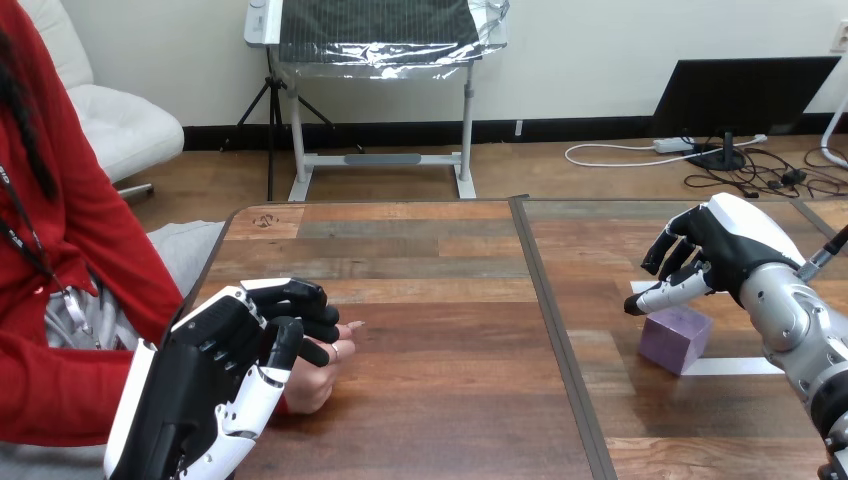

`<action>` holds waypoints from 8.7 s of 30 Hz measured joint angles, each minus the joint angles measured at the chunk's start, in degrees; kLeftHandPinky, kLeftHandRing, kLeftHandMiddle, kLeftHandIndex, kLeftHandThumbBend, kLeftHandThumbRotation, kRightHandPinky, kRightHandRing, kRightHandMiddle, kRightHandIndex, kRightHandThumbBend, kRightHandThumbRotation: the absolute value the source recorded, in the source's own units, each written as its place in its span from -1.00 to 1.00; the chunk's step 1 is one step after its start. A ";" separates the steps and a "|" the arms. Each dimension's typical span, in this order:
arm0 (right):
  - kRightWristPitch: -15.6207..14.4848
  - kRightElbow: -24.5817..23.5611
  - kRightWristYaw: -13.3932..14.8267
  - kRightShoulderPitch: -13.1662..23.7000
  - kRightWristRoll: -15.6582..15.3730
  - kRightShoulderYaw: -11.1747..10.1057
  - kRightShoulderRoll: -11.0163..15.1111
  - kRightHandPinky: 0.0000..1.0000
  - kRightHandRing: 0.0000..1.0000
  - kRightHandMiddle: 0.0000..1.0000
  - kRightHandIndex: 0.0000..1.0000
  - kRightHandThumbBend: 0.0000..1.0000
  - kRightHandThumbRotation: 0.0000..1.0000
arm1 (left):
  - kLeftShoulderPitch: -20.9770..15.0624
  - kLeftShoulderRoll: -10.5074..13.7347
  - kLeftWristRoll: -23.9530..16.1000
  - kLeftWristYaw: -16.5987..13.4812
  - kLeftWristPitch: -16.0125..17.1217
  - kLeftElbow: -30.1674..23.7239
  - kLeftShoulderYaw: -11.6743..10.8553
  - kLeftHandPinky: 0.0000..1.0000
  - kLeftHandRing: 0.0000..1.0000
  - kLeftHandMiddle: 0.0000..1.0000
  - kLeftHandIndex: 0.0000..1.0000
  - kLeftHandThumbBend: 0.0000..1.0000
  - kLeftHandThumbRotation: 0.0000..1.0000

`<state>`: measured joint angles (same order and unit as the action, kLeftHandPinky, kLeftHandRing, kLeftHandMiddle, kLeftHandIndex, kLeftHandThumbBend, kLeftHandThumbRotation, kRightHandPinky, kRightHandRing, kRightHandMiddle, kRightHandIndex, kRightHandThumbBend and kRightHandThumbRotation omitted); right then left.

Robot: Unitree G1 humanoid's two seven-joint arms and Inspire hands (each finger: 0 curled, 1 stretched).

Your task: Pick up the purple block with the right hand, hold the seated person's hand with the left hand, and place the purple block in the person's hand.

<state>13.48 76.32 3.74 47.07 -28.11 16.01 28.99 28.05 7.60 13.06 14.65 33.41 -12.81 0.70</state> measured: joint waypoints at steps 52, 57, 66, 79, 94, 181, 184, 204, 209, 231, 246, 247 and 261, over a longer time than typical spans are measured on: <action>-3.96 0.01 -8.12 0.01 0.02 0.86 0.05 0.26 0.41 0.48 0.50 0.92 -0.86 | 0.00 -0.01 -1.46 -1.34 1.55 1.40 -0.18 -0.08 0.13 0.14 0.10 -0.41 0.01; -4.62 0.01 -8.82 0.01 0.20 0.82 0.14 0.30 0.45 0.52 0.52 0.92 -0.84 | 0.00 -0.02 -1.47 -1.34 1.55 1.52 -0.17 -0.08 0.13 0.13 0.10 -0.40 0.01; -5.32 0.01 -9.20 0.02 -0.03 0.99 0.30 0.30 0.46 0.54 0.53 0.91 -0.79 | 0.00 -0.01 -1.41 -1.23 1.55 1.51 -0.10 -0.08 0.13 0.13 0.10 -0.40 0.01; -6.43 0.01 -10.25 0.07 -2.47 2.36 0.73 0.16 0.37 0.48 0.52 0.87 -0.69 | 0.00 -0.01 -1.58 -1.34 1.55 1.51 -0.10 -0.09 0.12 0.13 0.09 -0.38 0.01; -6.62 0.01 -10.38 0.08 -3.78 2.91 1.38 -0.01 0.20 0.33 0.41 0.88 -0.70 | 0.00 -0.01 -2.26 -1.59 1.54 1.51 -0.13 -0.12 0.09 0.11 0.07 -0.35 0.01; -4.83 0.35 -6.89 -0.15 -1.89 3.18 2.26 -0.14 -0.04 0.03 0.02 0.60 -1.00 | 0.04 -0.01 -3.59 -3.56 -0.31 1.05 -0.55 -0.19 0.08 0.11 0.03 -0.50 -0.07; -4.92 0.35 -6.89 -0.15 -1.45 3.09 2.15 -0.14 -0.04 0.03 0.03 0.59 -1.00 | 0.04 -0.02 -3.71 -3.60 -0.30 1.05 -0.55 -0.19 0.08 0.11 0.03 -0.53 -0.07; -7.50 0.39 -7.22 -0.15 -1.46 3.43 1.24 0.27 0.38 0.34 0.18 0.70 -1.00 | 0.09 0.00 -4.09 -3.70 -0.26 1.05 -0.56 -0.16 0.12 0.14 0.05 -0.52 -0.08; -8.34 0.39 -7.76 -0.15 -1.64 3.48 0.93 0.26 0.38 0.37 0.25 0.71 -1.00 | 0.09 0.00 -4.26 -3.70 0.12 1.05 -0.59 -0.16 0.12 0.14 0.05 -0.53 -0.09; -9.24 0.39 -9.90 -0.15 -1.82 3.75 0.35 0.17 0.31 0.39 0.40 0.79 -0.88 | 0.16 0.00 -4.35 -3.72 0.21 1.05 -0.96 -0.17 0.12 0.14 0.03 -0.56 -0.10; -9.17 0.39 -9.91 -0.14 -2.17 3.89 0.35 0.20 0.35 0.43 0.45 0.78 -0.79 | 0.21 0.01 -4.33 -3.68 0.21 1.05 -1.12 -0.16 0.12 0.15 0.03 -0.55 -0.12; -9.18 0.39 -9.91 -0.15 -2.27 3.92 0.35 0.21 0.36 0.43 0.45 0.77 -0.79 | 0.21 0.01 -4.33 -3.68 0.21 1.05 -1.13 -0.16 0.12 0.14 0.03 -0.55 -0.12; -9.14 0.39 -9.88 -0.15 -2.83 3.97 0.34 0.22 0.39 0.42 0.44 0.76 -0.76 | 0.22 0.01 -4.28 -3.68 0.15 1.03 -1.14 -0.16 0.12 0.14 0.03 -0.53 -0.13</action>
<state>4.34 76.71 -6.14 46.92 -30.94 19.97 29.33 28.26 7.61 8.78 10.98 33.56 -11.78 -0.44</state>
